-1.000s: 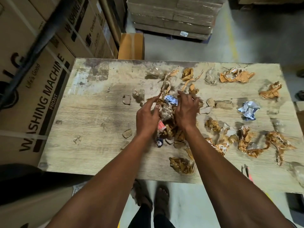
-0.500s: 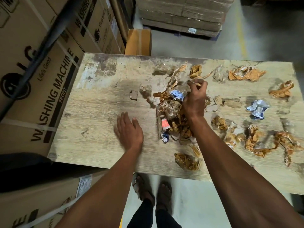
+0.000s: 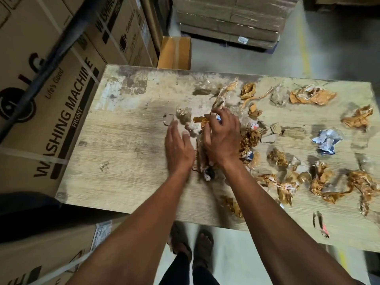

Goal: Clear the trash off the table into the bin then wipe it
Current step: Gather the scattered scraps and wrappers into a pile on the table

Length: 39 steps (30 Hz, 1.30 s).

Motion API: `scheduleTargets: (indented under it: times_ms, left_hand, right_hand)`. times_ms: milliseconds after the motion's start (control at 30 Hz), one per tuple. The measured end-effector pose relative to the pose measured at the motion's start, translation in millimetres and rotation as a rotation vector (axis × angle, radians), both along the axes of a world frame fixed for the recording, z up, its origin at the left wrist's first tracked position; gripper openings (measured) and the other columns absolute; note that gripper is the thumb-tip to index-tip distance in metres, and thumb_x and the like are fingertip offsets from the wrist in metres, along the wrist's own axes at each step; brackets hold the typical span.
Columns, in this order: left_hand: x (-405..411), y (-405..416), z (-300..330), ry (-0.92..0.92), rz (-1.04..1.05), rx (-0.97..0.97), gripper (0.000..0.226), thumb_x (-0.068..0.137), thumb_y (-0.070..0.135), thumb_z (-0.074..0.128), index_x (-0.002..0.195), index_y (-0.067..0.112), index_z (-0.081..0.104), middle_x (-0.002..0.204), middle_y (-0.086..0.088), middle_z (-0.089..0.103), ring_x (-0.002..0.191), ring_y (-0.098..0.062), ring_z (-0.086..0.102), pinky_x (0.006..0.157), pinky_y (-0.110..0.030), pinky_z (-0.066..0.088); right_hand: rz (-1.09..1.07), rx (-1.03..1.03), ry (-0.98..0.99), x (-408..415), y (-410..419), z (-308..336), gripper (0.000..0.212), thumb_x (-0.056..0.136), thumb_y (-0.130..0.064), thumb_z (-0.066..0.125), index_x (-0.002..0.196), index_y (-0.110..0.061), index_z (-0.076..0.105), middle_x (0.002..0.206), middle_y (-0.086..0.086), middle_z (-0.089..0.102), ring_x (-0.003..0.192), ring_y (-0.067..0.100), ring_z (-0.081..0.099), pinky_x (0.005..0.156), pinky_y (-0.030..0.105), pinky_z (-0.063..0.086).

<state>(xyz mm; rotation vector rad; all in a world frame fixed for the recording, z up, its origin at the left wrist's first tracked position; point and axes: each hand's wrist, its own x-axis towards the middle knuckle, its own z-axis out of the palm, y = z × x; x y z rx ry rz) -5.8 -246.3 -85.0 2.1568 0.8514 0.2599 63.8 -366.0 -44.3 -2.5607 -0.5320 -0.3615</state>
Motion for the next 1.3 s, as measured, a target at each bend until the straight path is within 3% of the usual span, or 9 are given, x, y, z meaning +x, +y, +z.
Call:
scheduleTargets:
  times_ms: [100, 267, 400, 567, 833, 967, 1100, 1167, 1300]
  left_hand:
    - [21.2, 38.8, -5.3, 0.135, 0.059, 0.114, 0.069, 0.114, 0.052, 0.032, 0.173, 0.026, 0.009, 0.182, 0.000, 0.011, 0.167, -0.023, 0.012, 0.135, -0.048, 0.014]
    - [62.0, 54.7, -16.7, 0.189, -0.048, 0.034, 0.067, 0.114, 0.056, 0.023, 0.174, 0.028, 0.008, 0.182, 0.004, 0.003, 0.168, -0.018, -0.003, 0.135, -0.047, -0.005]
    - [68.5, 23.6, -12.7, 0.111, -0.239, -0.110, 0.053, 0.117, 0.048, 0.031, 0.165, 0.031, 0.041, 0.175, 0.001, 0.033, 0.165, -0.024, 0.020, 0.135, -0.053, 0.015]
    - [53.0, 13.9, 8.6, -0.101, -0.244, -0.123, 0.039, 0.115, 0.033, 0.045, 0.149, 0.026, 0.062, 0.143, 0.000, 0.069, 0.129, -0.017, 0.064, 0.111, -0.040, 0.052]
    - [107.1, 39.6, 25.7, -0.069, -0.225, -0.010, 0.050, 0.108, 0.051, 0.041, 0.152, 0.031, 0.054, 0.157, 0.001, 0.054, 0.139, -0.023, 0.054, 0.114, -0.052, 0.048]
    - [155.5, 38.6, 25.1, 0.054, -0.324, 0.067, 0.062, 0.109, 0.060, 0.039, 0.165, 0.032, 0.037, 0.175, 0.000, 0.033, 0.160, -0.026, 0.030, 0.129, -0.054, 0.029]
    - [196.6, 31.5, 15.4, 0.162, -0.428, 0.053, 0.071, 0.110, 0.065, 0.038, 0.172, 0.035, 0.020, 0.181, 0.004, 0.013, 0.166, -0.025, 0.013, 0.133, -0.053, 0.018]
    - [208.3, 25.8, 7.4, 0.162, -0.480, -0.019, 0.072, 0.108, 0.067, 0.036, 0.171, 0.036, 0.022, 0.181, 0.007, 0.014, 0.166, -0.021, 0.013, 0.132, -0.052, 0.019]
    - [210.0, 11.6, -0.4, 0.105, -0.567, -0.114, 0.056, 0.111, 0.058, 0.040, 0.161, 0.034, 0.048, 0.170, 0.005, 0.043, 0.154, -0.020, 0.040, 0.128, -0.050, 0.034]
  right_hand:
    - [-0.042, -0.210, 0.076, 3.8, -8.2, -6.9, 0.055, 0.104, -0.057, 0.041, 0.142, -0.022, 0.062, 0.157, 0.015, 0.053, 0.152, 0.036, 0.041, 0.127, 0.063, 0.024]
    - [-0.031, -0.279, 0.238, 4.7, -12.5, -21.5, 0.067, 0.103, -0.059, 0.025, 0.160, -0.028, 0.043, 0.170, 0.014, 0.036, 0.158, 0.035, 0.031, 0.128, 0.062, 0.023]
    - [-0.042, -0.250, 0.272, 2.7, -12.0, -25.5, 0.060, 0.108, -0.050, 0.038, 0.163, -0.024, 0.038, 0.171, 0.014, 0.034, 0.156, 0.034, 0.034, 0.129, 0.057, 0.021]
    - [-0.067, -0.186, 0.202, 5.8, -11.4, -17.6, 0.054, 0.108, -0.051, 0.039, 0.154, -0.024, 0.050, 0.157, 0.011, 0.051, 0.142, 0.031, 0.048, 0.119, 0.055, 0.037]
    - [-0.183, 0.068, 0.131, 57.3, -21.0, 11.0, 0.045, 0.105, -0.041, 0.036, 0.126, -0.016, 0.067, 0.127, 0.010, 0.063, 0.112, 0.026, 0.057, 0.095, 0.049, 0.052]
    - [-0.260, 0.020, 0.250, 102.9, -36.0, 7.4, 0.048, 0.110, -0.047, 0.043, 0.143, -0.016, 0.056, 0.148, 0.015, 0.055, 0.133, 0.032, 0.053, 0.114, 0.056, 0.045]
    - [-0.258, -0.068, 0.386, 151.0, -56.1, -7.2, 0.063, 0.112, -0.053, 0.039, 0.165, -0.020, 0.036, 0.175, 0.015, 0.025, 0.161, 0.037, 0.023, 0.130, 0.060, 0.018]
    - [-0.241, -0.078, 0.476, 171.5, -63.6, -24.0, 0.067, 0.113, -0.056, 0.034, 0.170, -0.021, 0.026, 0.179, 0.012, 0.015, 0.165, 0.036, 0.013, 0.131, 0.060, 0.011]
    - [-0.172, 0.022, 0.529, 176.1, -69.7, -43.7, 0.056, 0.114, -0.045, 0.034, 0.161, -0.016, 0.040, 0.156, 0.016, 0.049, 0.145, 0.035, 0.044, 0.122, 0.055, 0.036]
